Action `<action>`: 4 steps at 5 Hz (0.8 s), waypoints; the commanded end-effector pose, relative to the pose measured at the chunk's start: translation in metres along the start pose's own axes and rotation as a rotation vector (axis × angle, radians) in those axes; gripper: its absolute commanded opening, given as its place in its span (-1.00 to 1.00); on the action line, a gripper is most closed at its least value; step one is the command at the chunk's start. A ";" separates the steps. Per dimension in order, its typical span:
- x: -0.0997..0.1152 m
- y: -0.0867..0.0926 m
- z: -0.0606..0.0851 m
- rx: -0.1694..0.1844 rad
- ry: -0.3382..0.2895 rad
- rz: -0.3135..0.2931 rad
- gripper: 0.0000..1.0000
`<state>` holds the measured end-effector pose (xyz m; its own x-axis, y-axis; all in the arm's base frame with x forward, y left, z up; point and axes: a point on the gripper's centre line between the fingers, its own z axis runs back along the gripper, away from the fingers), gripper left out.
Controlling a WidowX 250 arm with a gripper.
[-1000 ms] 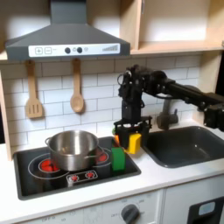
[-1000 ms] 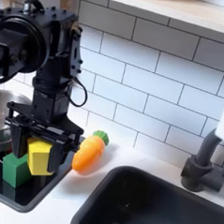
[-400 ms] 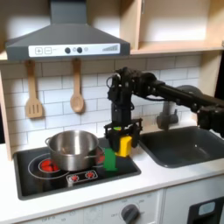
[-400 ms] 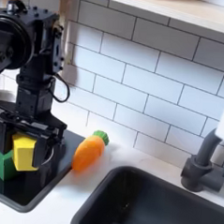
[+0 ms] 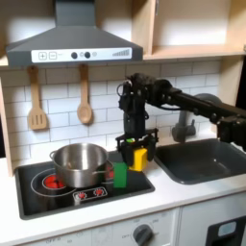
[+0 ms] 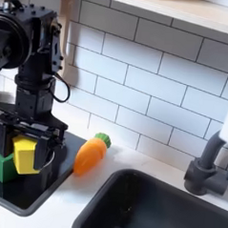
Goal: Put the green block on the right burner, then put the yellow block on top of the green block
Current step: 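Put the yellow block on top of the green block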
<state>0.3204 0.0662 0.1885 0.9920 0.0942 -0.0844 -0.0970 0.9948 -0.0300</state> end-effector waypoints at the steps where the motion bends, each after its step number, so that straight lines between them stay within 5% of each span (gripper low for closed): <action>1: -0.001 -0.001 0.013 -0.015 -0.029 -0.003 -1.00; 4: 0.010 0.025 0.022 -0.001 -0.067 0.051 -1.00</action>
<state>0.3300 0.0902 0.2087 0.9895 0.1432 -0.0197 -0.1438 0.9889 -0.0366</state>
